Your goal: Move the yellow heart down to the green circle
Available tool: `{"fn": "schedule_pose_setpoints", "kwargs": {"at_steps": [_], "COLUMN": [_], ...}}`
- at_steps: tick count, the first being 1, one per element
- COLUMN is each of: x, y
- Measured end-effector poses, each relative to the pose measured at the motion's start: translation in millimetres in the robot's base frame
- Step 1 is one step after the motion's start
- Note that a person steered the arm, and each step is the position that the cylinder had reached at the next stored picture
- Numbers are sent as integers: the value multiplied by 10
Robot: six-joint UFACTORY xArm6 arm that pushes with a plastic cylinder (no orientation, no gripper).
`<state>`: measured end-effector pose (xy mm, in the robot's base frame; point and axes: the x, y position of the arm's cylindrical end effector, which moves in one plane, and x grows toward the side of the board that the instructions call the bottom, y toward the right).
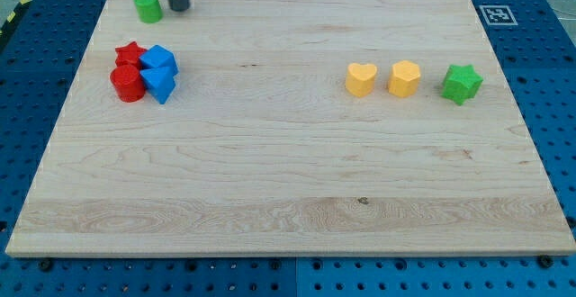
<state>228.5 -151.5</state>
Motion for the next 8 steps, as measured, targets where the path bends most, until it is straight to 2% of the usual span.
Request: {"fn": "schedule_pose_setpoints", "kwargs": {"at_steps": [1, 2, 3, 4, 5, 6, 7, 8], "x": [197, 852, 1558, 2208, 2222, 1956, 1704, 1530], "y": [760, 1308, 1451, 1877, 2661, 2870, 2617, 2012]}}
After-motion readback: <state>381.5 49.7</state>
